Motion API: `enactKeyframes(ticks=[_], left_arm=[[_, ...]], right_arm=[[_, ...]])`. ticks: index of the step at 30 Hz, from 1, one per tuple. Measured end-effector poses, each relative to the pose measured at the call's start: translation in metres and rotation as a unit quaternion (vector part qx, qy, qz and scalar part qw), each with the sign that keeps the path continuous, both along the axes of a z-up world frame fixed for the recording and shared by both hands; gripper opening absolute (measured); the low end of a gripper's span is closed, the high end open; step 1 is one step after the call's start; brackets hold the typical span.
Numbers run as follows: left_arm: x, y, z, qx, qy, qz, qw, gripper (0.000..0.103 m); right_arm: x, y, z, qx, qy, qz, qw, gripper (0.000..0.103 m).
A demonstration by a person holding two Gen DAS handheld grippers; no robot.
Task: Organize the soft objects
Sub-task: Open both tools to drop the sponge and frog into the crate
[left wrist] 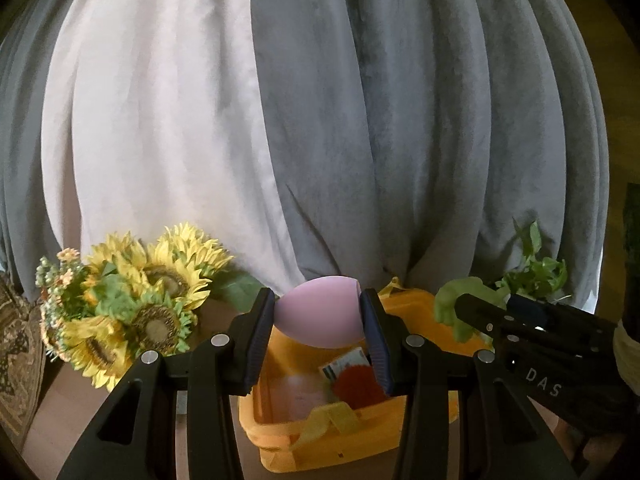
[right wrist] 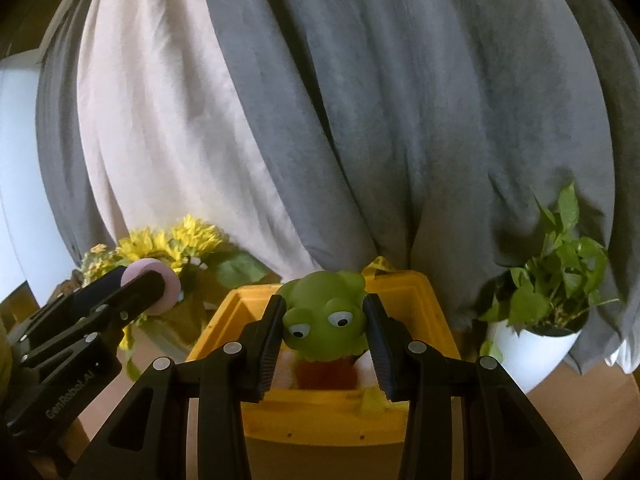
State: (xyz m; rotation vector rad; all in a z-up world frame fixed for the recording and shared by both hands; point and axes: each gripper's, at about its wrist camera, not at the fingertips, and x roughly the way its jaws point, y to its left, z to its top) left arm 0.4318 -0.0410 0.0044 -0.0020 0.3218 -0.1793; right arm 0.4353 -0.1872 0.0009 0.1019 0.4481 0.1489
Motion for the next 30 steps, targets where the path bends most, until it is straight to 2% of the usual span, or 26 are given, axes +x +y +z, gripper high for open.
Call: enactKeyframes(ticks=[8, 19, 22, 27, 30], left_arm=[[0.038, -0.003, -0.016, 0.011, 0.015, -0.003, 0.9998, 0.044], [0.087, -0.013, -0.050, 0.020, 0.070, -0.030, 0.9969, 0.048], [0.091, -0.015, -0.056, 0.019, 0.080, -0.031, 0.9961, 0.056], [0.084, -0.013, -0.054, 0.017, 0.077, -0.025, 0.9966, 0.056], [0.074, -0.010, -0.049, 0.014, 0.074, -0.014, 0.9971, 0.061]], right_arm=[[0.036, -0.007, -0.016, 0.003, 0.014, -0.009, 1.000, 0.041], [0.079, -0.015, -0.045, -0.013, 0.047, -0.010, 0.999, 0.041], [0.084, -0.017, -0.049, -0.011, 0.053, -0.011, 0.998, 0.041], [0.083, -0.021, -0.051, -0.007, 0.061, -0.019, 0.998, 0.042], [0.078, -0.022, -0.049, -0.003, 0.061, -0.019, 0.998, 0.042]])
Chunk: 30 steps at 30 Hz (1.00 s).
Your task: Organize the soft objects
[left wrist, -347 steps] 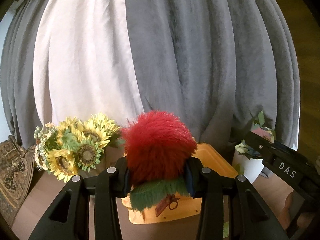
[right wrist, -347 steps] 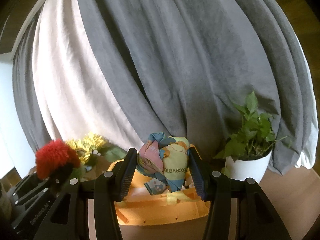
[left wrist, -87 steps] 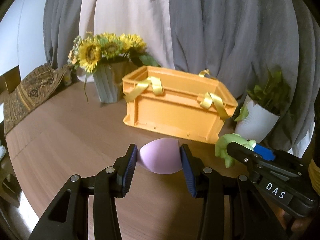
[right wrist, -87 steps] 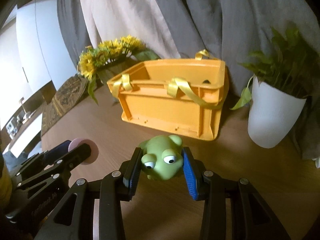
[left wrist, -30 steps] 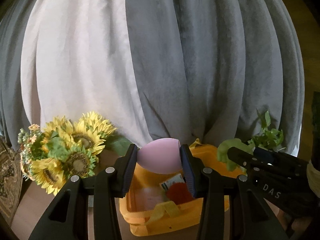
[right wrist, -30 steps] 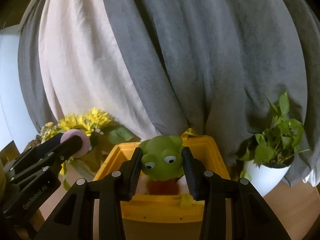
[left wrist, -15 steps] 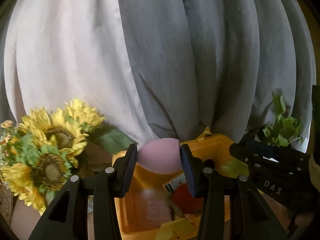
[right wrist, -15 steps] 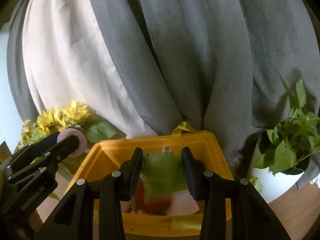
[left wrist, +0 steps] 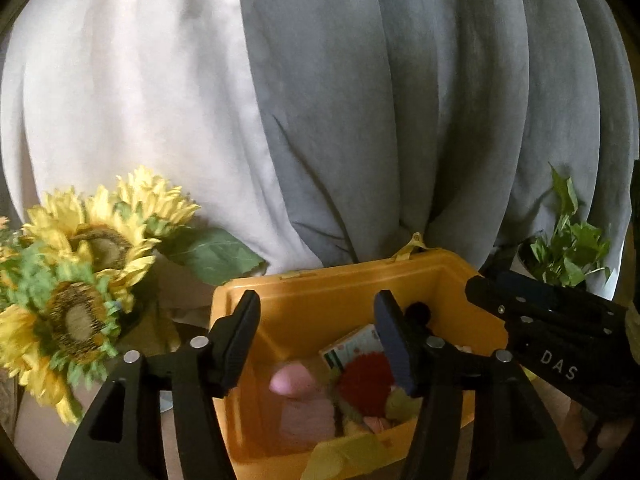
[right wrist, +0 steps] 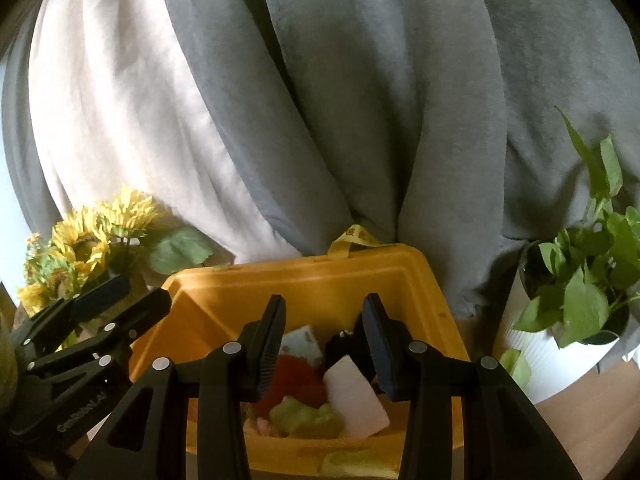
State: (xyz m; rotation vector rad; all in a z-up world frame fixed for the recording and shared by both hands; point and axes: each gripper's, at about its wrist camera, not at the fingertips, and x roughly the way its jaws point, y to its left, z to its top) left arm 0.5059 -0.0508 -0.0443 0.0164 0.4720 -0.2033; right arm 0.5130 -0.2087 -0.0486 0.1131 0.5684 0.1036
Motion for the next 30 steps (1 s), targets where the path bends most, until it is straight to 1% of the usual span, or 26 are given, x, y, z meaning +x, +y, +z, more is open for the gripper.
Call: enactKeyframes(ticks=[2, 5, 6, 7, 9, 11, 13, 14, 17, 19, 24, 26, 30], left_arm=[[-0.010, 0.002, 0.005, 0.001, -0.005, 0.008, 1.0000, 0.062], [-0.026, 0.007, 0.012, 0.004, -0.012, 0.023, 0.9997, 0.067], [-0.031, 0.008, 0.015, 0.006, -0.014, 0.027, 0.9995, 0.069], [-0.039, 0.010, 0.018, 0.008, -0.018, 0.035, 0.9992, 0.074], [-0.050, 0.013, 0.023, 0.011, -0.022, 0.044, 0.9987, 0.080], [-0.066, 0.017, 0.029, 0.013, -0.030, 0.056, 0.9979, 0.084], [-0.082, 0.022, 0.035, 0.015, -0.036, 0.070, 0.9968, 0.090], [-0.089, 0.024, 0.037, 0.016, -0.039, 0.075, 0.9963, 0.091], [-0.113, 0.030, 0.044, 0.016, -0.046, 0.094, 0.9944, 0.094], [-0.128, 0.033, 0.048, 0.018, -0.050, 0.100, 0.9936, 0.098], [-0.158, 0.041, 0.053, 0.018, -0.062, 0.107, 0.9921, 0.103], [-0.171, 0.046, 0.056, 0.018, -0.068, 0.107, 0.9918, 0.103], [-0.193, 0.055, 0.058, 0.023, -0.075, 0.101, 0.9918, 0.103]], right_arm=[[-0.005, 0.000, 0.003, 0.000, -0.003, 0.000, 1.000, 0.042], [-0.019, 0.001, 0.011, 0.003, -0.011, -0.001, 1.000, 0.042], [-0.023, 0.001, 0.013, 0.004, -0.012, -0.001, 1.000, 0.042], [-0.028, 0.001, 0.016, 0.006, -0.014, -0.001, 1.000, 0.042], [-0.039, 0.002, 0.021, 0.007, -0.017, -0.002, 1.000, 0.047], [-0.049, 0.003, 0.026, 0.007, -0.020, -0.004, 1.000, 0.057], [-0.063, 0.003, 0.032, 0.003, -0.027, -0.008, 1.000, 0.062], [-0.069, 0.005, 0.035, 0.001, -0.029, -0.009, 1.000, 0.065], [-0.088, 0.007, 0.042, -0.002, -0.032, -0.011, 0.999, 0.071], [-0.102, 0.009, 0.048, -0.005, -0.036, -0.015, 0.999, 0.073], [-0.139, 0.014, 0.057, -0.012, -0.048, -0.031, 0.998, 0.080], [-0.153, 0.017, 0.060, -0.015, -0.052, -0.039, 0.998, 0.084], [-0.183, 0.024, 0.064, -0.022, -0.061, -0.062, 0.996, 0.087]])
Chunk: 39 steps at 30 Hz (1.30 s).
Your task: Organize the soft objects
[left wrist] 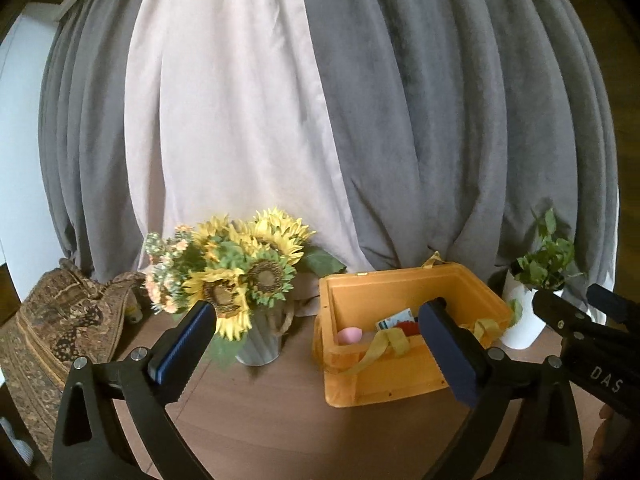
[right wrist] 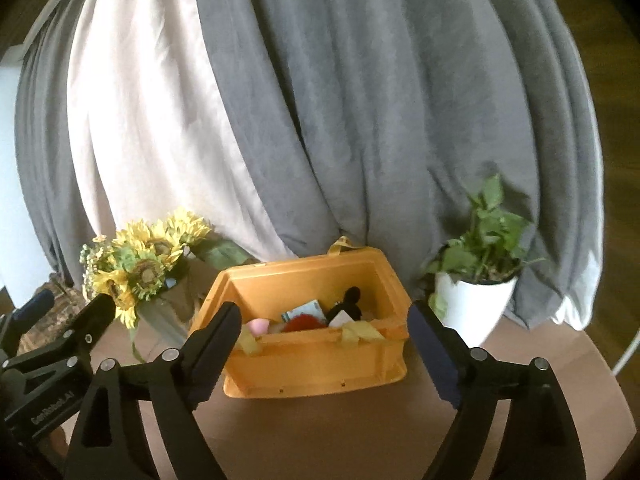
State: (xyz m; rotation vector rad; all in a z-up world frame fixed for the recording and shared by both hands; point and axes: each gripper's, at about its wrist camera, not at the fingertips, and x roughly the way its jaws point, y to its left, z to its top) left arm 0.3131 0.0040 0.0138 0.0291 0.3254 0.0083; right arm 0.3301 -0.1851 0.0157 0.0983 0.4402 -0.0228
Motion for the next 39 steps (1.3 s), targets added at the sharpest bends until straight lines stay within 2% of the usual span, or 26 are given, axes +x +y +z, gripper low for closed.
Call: enactKeyframes(ticks=[5, 13, 39], left_arm=[[-0.021, 0.007, 0.000, 0.001, 0.003, -0.020, 0.9998, 0.103], [-0.058, 0.004, 0.004, 0.006, 0.001, -0.037, 0.9993, 0.103], [-0.208, -0.029, 0.008, 0.002, -0.006, -0.046, 0.9989, 0.103]], right_arm=[[-0.033, 0.007, 0.003, -0.004, -0.010, -0.032, 0.999, 0.092], [-0.074, 0.009, 0.005, -0.002, -0.016, -0.044, 0.999, 0.092], [-0.221, -0.027, 0.014, -0.005, -0.029, -0.030, 0.999, 0.092]])
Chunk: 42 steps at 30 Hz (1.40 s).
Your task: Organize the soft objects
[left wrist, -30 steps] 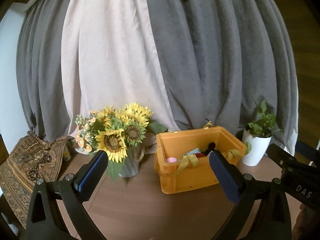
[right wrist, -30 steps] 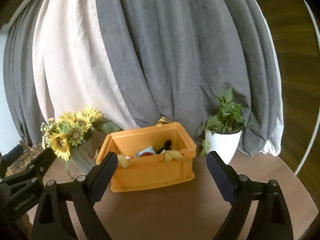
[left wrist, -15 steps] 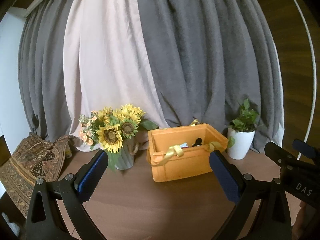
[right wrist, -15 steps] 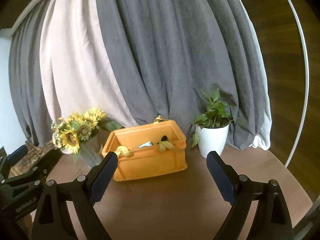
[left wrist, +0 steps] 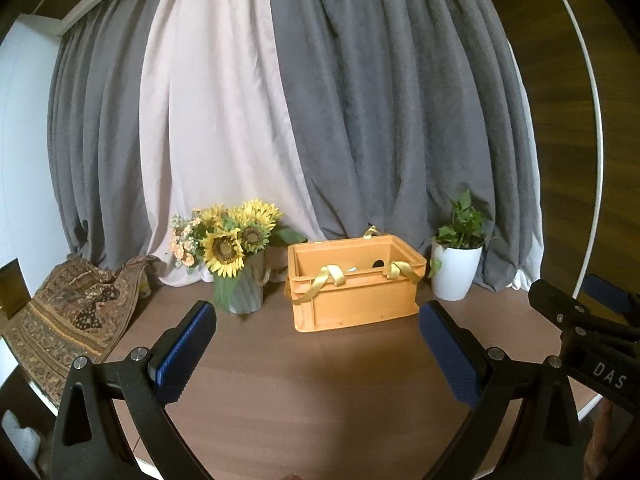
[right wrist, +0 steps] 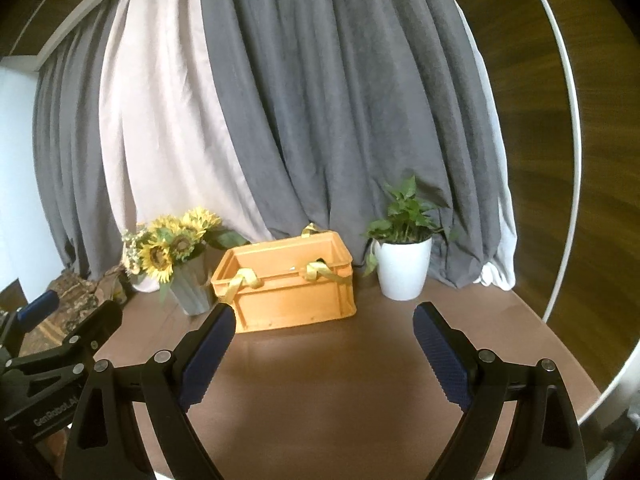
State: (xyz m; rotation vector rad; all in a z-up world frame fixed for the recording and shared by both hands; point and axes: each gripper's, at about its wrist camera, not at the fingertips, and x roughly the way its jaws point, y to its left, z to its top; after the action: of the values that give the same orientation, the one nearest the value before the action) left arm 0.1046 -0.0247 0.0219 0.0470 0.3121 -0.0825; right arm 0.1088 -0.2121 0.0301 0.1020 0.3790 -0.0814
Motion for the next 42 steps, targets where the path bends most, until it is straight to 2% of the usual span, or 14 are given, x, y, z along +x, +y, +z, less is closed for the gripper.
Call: enactKeyframes(ticks=[17, 42], left_arm=[[-0.061, 0.002, 0.009, -0.013, -0.017, 0.000, 0.9998, 0.103], [-0.089, 0.002, 0.017, -0.022, -0.023, 0.000, 0.9995, 0.103]], right_arm=[[-0.062, -0.003, 0.009, -0.001, -0.023, 0.006, 1.000, 0.092], [-0.085, 0.000, 0.015, -0.002, -0.037, 0.012, 0.999, 0.092]])
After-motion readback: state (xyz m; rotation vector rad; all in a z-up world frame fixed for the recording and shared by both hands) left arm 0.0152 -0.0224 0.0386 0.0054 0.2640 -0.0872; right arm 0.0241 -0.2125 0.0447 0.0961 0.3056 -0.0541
